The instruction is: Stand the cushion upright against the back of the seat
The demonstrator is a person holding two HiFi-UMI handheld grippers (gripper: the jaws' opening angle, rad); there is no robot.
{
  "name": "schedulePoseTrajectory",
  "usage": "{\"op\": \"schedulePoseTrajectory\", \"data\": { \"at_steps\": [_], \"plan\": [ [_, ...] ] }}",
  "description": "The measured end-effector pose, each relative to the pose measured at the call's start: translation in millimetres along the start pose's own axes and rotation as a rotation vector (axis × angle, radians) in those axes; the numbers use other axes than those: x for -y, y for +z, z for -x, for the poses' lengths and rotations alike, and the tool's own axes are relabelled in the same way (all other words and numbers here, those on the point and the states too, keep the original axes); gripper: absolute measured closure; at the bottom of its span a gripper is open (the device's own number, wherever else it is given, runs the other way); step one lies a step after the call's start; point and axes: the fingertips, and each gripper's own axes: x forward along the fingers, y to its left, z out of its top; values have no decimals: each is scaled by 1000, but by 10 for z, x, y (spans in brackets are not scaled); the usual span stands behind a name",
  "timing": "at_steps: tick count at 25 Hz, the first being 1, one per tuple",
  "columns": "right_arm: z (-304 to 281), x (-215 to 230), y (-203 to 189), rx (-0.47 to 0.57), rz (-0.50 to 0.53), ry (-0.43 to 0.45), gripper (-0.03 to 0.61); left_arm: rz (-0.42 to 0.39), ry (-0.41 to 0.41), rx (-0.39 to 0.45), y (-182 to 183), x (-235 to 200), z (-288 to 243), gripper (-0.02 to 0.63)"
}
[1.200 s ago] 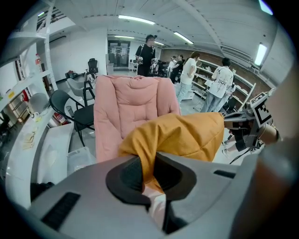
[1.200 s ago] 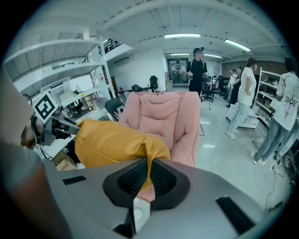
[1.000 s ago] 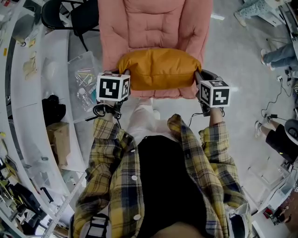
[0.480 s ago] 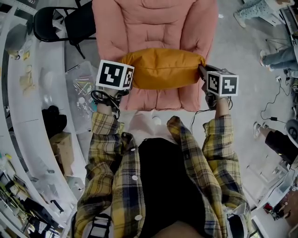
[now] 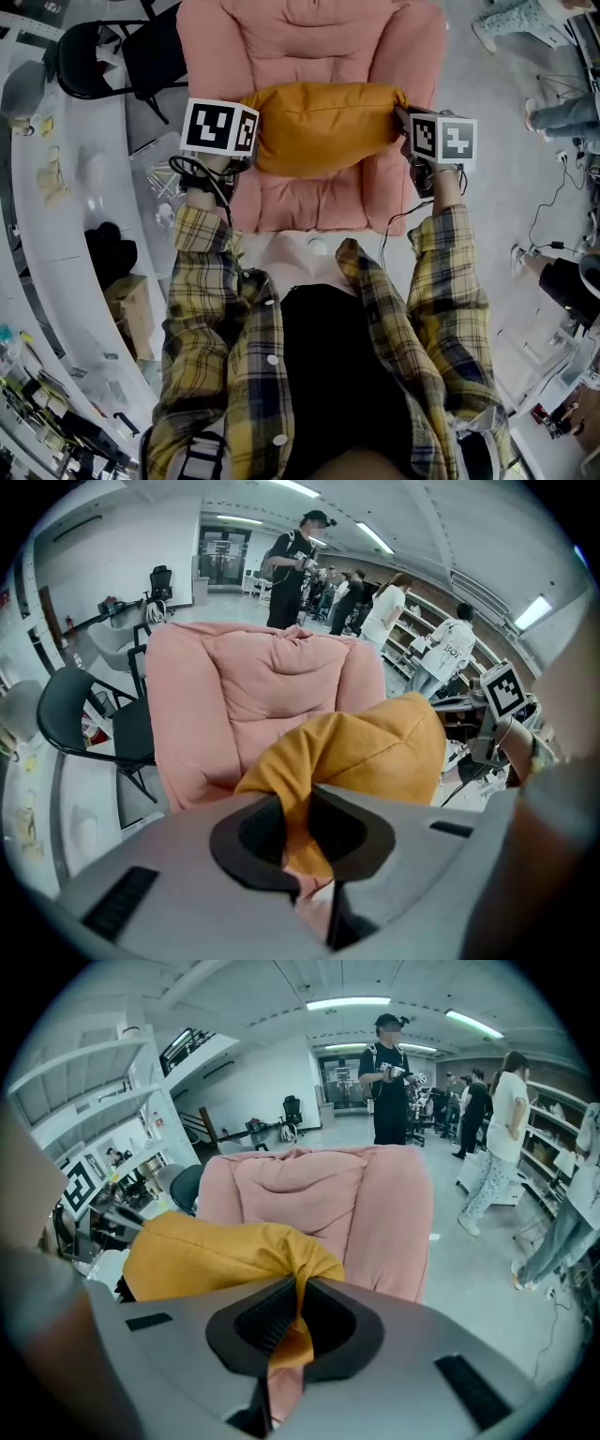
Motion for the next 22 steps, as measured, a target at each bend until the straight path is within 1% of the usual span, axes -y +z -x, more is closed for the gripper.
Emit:
{"op": "schedulePoseTrajectory", "data": {
  "at_steps": [9, 13, 17, 22],
  "plan": [
    [-543, 242, 452, 9, -32, -14, 551, 30, 15, 10, 543, -352, -344, 568],
    [-757, 333, 613, 38, -51, -7, 551, 38, 15, 0, 717, -497, -513, 568],
    [-955, 429, 782, 58, -73, -23, 551, 79, 15, 46, 919, -634, -607, 563],
    [-1092, 515, 972, 63, -80, -37, 551, 126, -2, 107, 1072, -758, -688, 557]
  ]
}}
